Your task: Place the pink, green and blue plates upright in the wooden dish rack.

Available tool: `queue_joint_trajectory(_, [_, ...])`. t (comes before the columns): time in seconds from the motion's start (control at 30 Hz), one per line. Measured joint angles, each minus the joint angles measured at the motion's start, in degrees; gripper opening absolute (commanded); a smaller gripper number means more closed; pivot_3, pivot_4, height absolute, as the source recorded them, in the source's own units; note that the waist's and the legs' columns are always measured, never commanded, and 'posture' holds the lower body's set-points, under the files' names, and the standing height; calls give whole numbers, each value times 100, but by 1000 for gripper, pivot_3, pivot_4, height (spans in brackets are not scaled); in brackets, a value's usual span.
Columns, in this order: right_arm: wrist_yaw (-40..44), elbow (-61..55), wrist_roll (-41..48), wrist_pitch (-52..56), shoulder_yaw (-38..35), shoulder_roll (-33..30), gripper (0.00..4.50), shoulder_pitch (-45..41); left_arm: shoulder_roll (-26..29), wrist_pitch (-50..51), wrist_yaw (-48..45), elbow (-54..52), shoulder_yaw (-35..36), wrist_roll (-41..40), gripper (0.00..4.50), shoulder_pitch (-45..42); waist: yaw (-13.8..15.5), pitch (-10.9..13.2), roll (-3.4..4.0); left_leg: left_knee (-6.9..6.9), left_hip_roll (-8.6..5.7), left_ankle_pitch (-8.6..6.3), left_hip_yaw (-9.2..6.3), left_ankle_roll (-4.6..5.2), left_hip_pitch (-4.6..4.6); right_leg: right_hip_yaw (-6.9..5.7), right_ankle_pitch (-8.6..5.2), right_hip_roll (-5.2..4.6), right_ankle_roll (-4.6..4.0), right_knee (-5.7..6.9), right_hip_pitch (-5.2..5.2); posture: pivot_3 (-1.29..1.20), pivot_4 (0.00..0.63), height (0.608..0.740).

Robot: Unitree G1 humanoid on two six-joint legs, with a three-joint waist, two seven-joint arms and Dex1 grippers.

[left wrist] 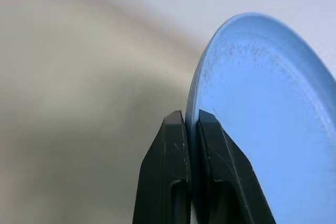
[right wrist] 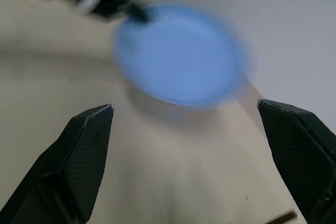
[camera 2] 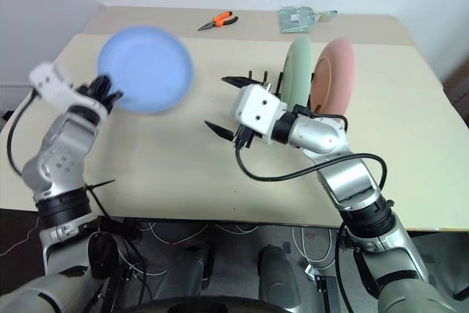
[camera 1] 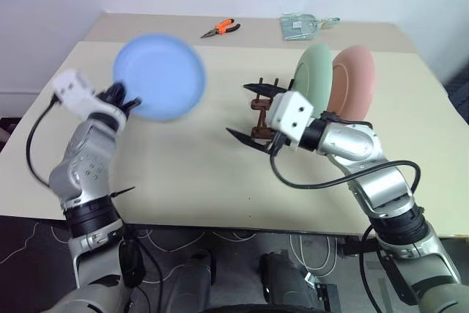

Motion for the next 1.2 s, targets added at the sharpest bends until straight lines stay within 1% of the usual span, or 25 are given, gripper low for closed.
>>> queue_joint_trajectory(0.1, [-74,440,-957,-544,466,-3,4500,-324,-35,17,-329,-436,-468,-122,40,-138,-77,0,0,-8,6,0,14,0,10,7,0,2,-1,5,-3,0,150,740])
queue_joint_trajectory(0.2, [-323,1015,-1800,-1030,737,18,4500,-518,-36,66,-381,-611,-557,-238,40,-139,-115,0,0,-6,7,2,12,-2,10,7,1,3,-1,7,-5,0,150,740])
queue_joint_trajectory(0.23, [-474,1287,-2101,-1173,827,73,4246,-642,-41,95,-375,-657,-572,-260,12,-140,-132,0,0,-4,6,3,12,-4,9,8,1,2,-1,7,-5,0,150,740])
queue_joint_trajectory(0.3, [-719,1749,-2565,-1366,906,214,3663,-892,-51,179,-382,-820,-710,-282,0,-144,-129,1,0,-5,5,5,12,-6,8,8,2,2,-2,7,-5,0,150,740])
queue_joint_trajectory(0.33, [-789,1885,-2721,-1464,921,278,3206,-988,-51,195,-392,-916,-818,-279,0,-143,-127,1,-1,-6,5,5,11,-6,8,8,2,2,-2,6,-4,0,150,740])
queue_joint_trajectory(0.37, [-843,1931,-2817,-1555,922,324,2552,-1030,-51,211,-394,-978,-881,-279,0,-134,-124,1,-1,-8,5,5,10,-6,8,8,2,2,-2,6,-4,0,150,740])
queue_joint_trajectory(0.4, [-882,1936,-2906,-1625,922,360,2005,-1041,-52,229,-388,-1014,-884,-279,0,-98,-123,1,-1,-8,5,5,9,-6,8,8,2,2,-2,6,-4,0,150,740])
queue_joint_trajectory(0.43, [-893,1953,-2972,-1676,924,370,1631,-1040,-52,241,-374,-1017,-872,-279,0,-80,-121,1,-1,-8,4,5,9,-6,8,8,2,2,-2,6,-4,0,150,740])
queue_joint_trajectory(0.47, [-903,1987,-3039,-1743,930,380,1069,-1034,-55,246,-352,-1017,-835,-282,0,-56,-121,1,-1,-7,4,5,8,-6,8,8,2,2,-2,6,-4,0,150,740])
queue_joint_trajectory(0.5, [-916,1990,-3090,-1811,931,387,608,-1026,-69,246,-342,-1017,-797,-284,0,-21,-121,1,0,-7,4,5,9,-6,8,8,2,2,-2,7,-4,0,150,740])
queue_joint_trajectory(0.53, [-951,1989,-3140,-1879,930,395,101,-1018,-107,243,-334,-1017,-720,-290,718,38,-129,1,0,-7,4,5,8,-6,8,8,2,2,-2,7,-4,0,150,740])
queue_joint_trajectory(0.57, [-964,1987,-3190,-1956,930,397,0,-1013,-129,243,-332,-1011,-669,-295,1014,82,-132,1,0,-7,4,5,8,-6,8,7,2,2,-2,7,-4,0,150,740])
queue_joint_trajectory(0.7, [-1005,2092,-3316,-1975,921,456,0,-956,-73,25,-384,-1001,-679,-176,3054,78,-121,1,-1,-5,3,5,6,-7,8,7,2,2,-2,6,-1,0,150,740])
queue_joint_trajectory(0.8, [-1066,2093,-3248,-1945,800,632,0,-809,17,-681,63,-571,-378,348,3054,-313,-119,1,-1,-6,3,6,3,-9,8,6,2,3,-3,6,-3,0,150,740])
queue_joint_trajectory(0.83, [-1103,2087,-3128,-1920,675,735,0,-753,125,-941,260,-343,-228,532,3054,-461,-136,1,-1,-8,4,7,3,-10,8,7,2,3,-3,7,-4,0,150,740])
queue_joint_trajectory(0.9, [-1177,1950,-2697,-1812,320,1012,0,-597,555,-1380,477,113,-25,1028,3054,-511,-169,1,-1,-15,5,7,5,-10,10,8,2,5,-3,8,-8,0,150,740])
queue_joint_trajectory(0.97, [-1219,1668,-1957,-1579,-209,1439,0,-355,1050,-1828,439,464,-68,1597,3054,-194,-172,1,-1,-30,5,8,3,-10,11,9,3,6,-3,8,-12,0,150,740])
queue_joint_trajectory(1.07, [-1199,1114,-882,-1174,-724,1943,0,-109,1437,-2479,68,858,-406,2285,3054,417,-113,1,0,-33,2,8,-2,-11,10,8,3,4,-4,7,-11,0,150,740])
queue_joint_trajectory(1.1, [-1190,946,-597,-1011,-837,2055,0,-58,1481,-2606,-42,942,-564,2437,3054,560,-82,2,0,-31,2,8,-4,-11,10,7,2,4,-4,6,-8,0,150,740])
queue_joint_trajectory(1.13, [-1200,708,-108,-651,-978,2273,0,15,1481,-2772,-234,1016,-771,2568,3054,709,-35,1,-1,-29,2,8,-4,-11,10,7,4,4,-7,5,-8,0,150,740])
queue_joint_trajectory(1.2, [-1498,250,1019,193,-1441,2914,0,228,1265,-3052,-810,943,-1174,2545,3054,1199,1,-6,9,-31,3,8,-6,-11,12,7,4,-2,-9,4,-2,0,150,740])
